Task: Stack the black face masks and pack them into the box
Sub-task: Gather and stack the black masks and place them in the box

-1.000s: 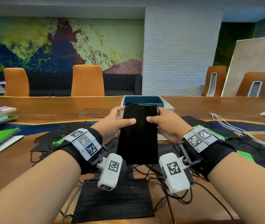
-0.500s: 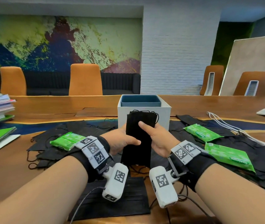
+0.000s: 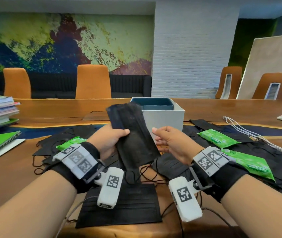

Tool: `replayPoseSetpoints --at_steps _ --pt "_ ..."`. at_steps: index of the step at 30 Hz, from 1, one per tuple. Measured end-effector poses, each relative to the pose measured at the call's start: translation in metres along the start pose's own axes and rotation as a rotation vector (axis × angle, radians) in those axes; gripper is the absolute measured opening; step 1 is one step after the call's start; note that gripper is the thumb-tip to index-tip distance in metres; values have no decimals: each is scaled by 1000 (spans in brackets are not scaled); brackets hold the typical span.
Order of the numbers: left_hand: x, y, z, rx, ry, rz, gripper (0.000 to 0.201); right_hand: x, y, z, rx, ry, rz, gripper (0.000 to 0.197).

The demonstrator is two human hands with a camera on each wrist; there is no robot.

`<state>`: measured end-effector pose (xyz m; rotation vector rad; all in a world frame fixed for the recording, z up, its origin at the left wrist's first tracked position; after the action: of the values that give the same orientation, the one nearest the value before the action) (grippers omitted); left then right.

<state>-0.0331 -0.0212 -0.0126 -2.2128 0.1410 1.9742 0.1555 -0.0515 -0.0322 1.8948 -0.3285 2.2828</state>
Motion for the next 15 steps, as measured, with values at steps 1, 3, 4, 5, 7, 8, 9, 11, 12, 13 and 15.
replayPoseSetpoints --at_steps 1,3,4,5,7,8,9,11,12,13,15 --pt "-3 2 9 -23 35 1 22 -1 3 3 16 56 -7 25" --pt "-8 7 28 -74 84 2 21 -2 9 5 104 162 -65 22" --pt "-10 9 38 -98 104 -1 20 -2 13 3 175 217 -113 22" --pt "-13 12 47 -117 122 -6 20 0 18 0 259 285 -159 22" --pt "-19 16 61 -126 148 -10 20 6 28 -12 435 417 -208 22" --pt "-21 18 68 -127 154 -7 20 10 31 -20 499 488 -196 22" --pt "-24 20 72 -128 156 -5 20 14 34 -28 534 579 -154 24" --pt "-30 23 79 -128 171 -5 21 20 36 -45 558 781 -36 33" --pt "-34 24 82 -123 177 -11 22 21 37 -54 573 858 0 37" --pt "-36 25 84 -119 182 -18 22 21 36 -63 589 916 19 38" --pt "-40 27 86 -108 191 -28 24 19 34 -77 609 1015 36 37"
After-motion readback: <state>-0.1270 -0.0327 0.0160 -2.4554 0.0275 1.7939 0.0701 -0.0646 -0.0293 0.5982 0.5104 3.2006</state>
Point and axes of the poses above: each hand's wrist, its own y-axis away from the middle knuckle, its own z-axis out of the back of the hand, x = y × z, the point moved 2 cm from there along -y, towards the middle knuckle, and after that the axes turned 9 degrees about -x, right-handed, at the moved point
